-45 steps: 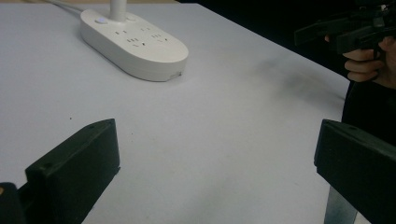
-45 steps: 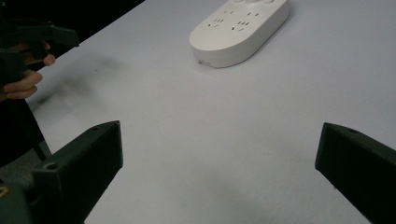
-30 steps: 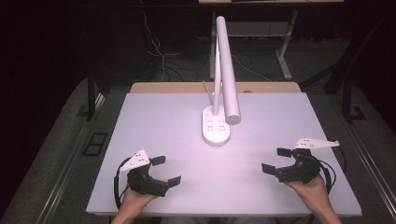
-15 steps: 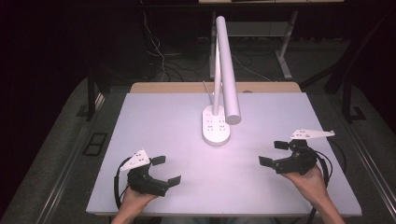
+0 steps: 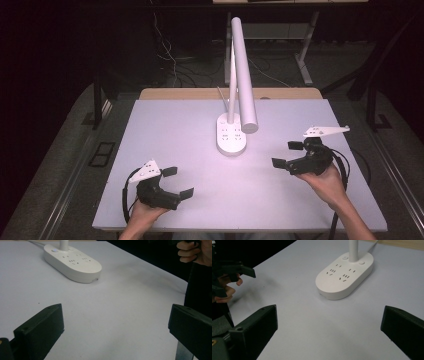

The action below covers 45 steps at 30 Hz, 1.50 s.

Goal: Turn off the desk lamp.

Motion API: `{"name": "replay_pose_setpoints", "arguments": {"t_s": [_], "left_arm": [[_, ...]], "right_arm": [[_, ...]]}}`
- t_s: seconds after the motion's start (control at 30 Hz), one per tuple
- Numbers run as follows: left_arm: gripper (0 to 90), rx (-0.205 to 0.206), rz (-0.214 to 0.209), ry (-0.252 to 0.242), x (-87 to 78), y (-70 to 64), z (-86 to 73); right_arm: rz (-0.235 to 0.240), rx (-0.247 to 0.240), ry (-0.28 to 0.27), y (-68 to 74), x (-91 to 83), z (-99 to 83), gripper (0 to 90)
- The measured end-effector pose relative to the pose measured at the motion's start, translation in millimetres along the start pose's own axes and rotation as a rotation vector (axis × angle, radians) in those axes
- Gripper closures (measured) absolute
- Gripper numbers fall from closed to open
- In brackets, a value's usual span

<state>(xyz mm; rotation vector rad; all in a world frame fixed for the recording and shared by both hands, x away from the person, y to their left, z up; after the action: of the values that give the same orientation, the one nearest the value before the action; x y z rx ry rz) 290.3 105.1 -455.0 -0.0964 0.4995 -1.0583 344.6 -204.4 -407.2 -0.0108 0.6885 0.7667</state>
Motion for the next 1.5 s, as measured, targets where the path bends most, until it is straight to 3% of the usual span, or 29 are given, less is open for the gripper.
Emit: {"name": "replay_pose_setpoints", "arguments": {"t_s": [0.5,1.5], "left_arm": [[0.0,-0.002,0.002,-0.004,-0.9,1.0,0.3],[0.0,-0.008,-0.002,-0.011,-1.1,1.3,1.3]], "right_arm": [[0.013,-0.037,0.020,2.0,16.6,32.5,0.9],[0.000,-0.048,0.065,-18.6,68.8,72.6,1.0]]}}
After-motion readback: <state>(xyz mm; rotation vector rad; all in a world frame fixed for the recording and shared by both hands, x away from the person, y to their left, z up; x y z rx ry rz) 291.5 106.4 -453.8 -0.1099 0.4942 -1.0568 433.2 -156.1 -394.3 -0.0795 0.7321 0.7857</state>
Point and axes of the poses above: each handheld gripper's, and its own axes: x roughly forward along the jaws, z roughly out of its top, y roughly to its left, the point moved 9 cm from there along x, roughly forward along the jaws, and after that the axes turned 5 degrees about -z, right-handed, at the moved point
